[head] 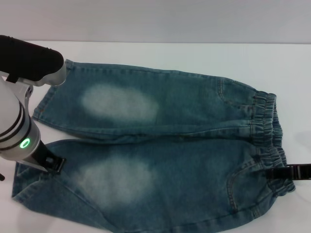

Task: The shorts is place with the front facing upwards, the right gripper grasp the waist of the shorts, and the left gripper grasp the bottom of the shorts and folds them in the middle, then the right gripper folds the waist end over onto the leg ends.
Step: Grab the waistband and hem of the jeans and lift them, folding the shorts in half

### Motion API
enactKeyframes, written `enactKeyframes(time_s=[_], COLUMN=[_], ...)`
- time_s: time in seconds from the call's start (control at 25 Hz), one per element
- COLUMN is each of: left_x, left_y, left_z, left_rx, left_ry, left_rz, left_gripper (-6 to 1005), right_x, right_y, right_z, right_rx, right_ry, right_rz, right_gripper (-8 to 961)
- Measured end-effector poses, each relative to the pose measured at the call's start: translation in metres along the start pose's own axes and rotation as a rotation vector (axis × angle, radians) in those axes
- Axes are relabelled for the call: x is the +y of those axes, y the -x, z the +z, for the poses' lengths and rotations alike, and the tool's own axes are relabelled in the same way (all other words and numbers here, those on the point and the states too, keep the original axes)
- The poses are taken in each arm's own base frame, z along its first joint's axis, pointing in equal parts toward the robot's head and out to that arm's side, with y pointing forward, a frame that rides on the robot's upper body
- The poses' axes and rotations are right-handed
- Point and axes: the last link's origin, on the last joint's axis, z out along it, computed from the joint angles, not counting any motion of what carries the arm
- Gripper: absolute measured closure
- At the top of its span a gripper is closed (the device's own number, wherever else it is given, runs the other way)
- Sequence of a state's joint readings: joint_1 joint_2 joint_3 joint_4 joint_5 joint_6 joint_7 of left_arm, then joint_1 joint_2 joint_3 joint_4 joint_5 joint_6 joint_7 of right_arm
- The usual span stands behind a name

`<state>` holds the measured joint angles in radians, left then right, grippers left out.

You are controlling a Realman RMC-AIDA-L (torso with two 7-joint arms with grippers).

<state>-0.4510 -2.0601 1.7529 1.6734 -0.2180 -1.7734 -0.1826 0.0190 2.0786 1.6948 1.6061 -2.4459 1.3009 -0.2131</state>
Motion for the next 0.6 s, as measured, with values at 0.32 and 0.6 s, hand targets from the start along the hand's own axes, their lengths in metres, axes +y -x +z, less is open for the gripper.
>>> enactKeyframes(time_s=[0.32, 0.6], left_x=[0.0008, 0.0031], left_y=[-0.0021, -0.0030], left_z=[0.0010, 0.0014], left_rx=[0.000, 0.007], left_ry=[-0.001, 0.003], left_rz=[0.004, 0.011], left_gripper=[973, 973], right_x=[0.0034, 0.0091], right_y=[-0.0037, -0.0047], right_z=[0.0059, 0.0055], right_rx=[0.017, 0.015], right_ry=[0.018, 0.061], right_rz=[0.000, -0.002], right_gripper=[479, 486])
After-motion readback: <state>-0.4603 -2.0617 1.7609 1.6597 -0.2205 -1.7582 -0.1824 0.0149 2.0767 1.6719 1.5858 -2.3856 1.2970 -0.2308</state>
